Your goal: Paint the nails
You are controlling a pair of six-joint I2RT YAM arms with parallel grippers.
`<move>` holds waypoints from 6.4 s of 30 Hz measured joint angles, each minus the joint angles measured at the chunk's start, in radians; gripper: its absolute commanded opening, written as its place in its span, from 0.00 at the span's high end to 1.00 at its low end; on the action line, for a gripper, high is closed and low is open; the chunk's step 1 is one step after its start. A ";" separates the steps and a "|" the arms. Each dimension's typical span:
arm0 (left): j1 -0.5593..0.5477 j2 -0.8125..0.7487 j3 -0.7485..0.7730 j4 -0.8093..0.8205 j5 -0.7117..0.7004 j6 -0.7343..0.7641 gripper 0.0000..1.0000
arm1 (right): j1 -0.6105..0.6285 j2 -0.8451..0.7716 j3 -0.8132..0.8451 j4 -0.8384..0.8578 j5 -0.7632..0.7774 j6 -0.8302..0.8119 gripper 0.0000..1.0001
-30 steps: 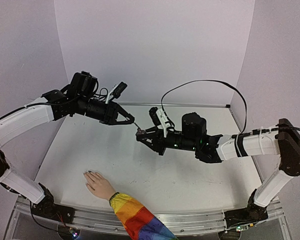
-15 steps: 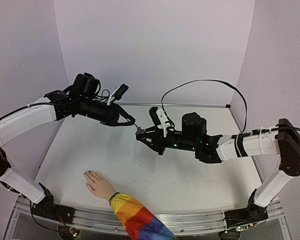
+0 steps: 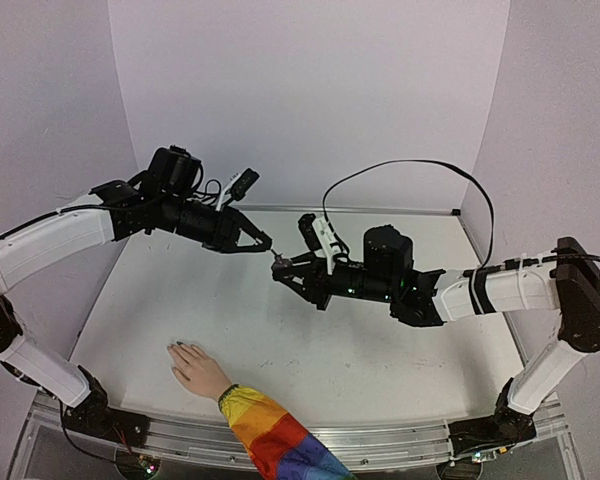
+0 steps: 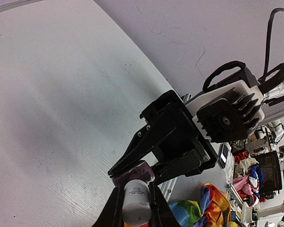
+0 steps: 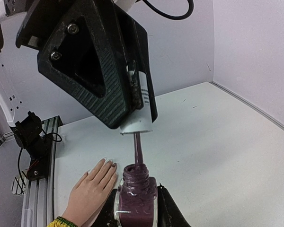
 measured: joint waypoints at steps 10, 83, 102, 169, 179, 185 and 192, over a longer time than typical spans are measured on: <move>-0.017 0.023 0.012 -0.010 0.008 0.005 1.00 | 0.000 0.000 0.000 0.005 0.000 0.000 1.00; -0.035 0.084 0.178 -0.245 0.117 0.393 0.94 | -0.146 0.162 0.220 0.047 -0.742 0.337 1.00; -0.022 -0.142 -0.062 -0.077 0.008 0.257 0.04 | -0.142 -0.017 0.151 0.105 -0.499 0.187 1.00; -0.061 -0.029 -0.043 0.378 0.515 0.189 0.85 | -0.090 0.014 0.299 -0.182 -0.826 0.148 1.00; 0.051 -0.016 -0.082 0.346 0.277 0.134 0.01 | -0.153 -0.070 0.222 -0.200 -0.444 0.085 1.00; 0.113 -0.105 -0.147 0.204 -0.087 0.010 0.00 | -0.152 -0.089 0.226 -0.285 -0.121 0.014 1.00; 0.109 -0.202 -0.157 0.188 -0.318 -0.174 0.10 | -0.097 0.006 0.300 -0.365 0.238 -0.006 1.00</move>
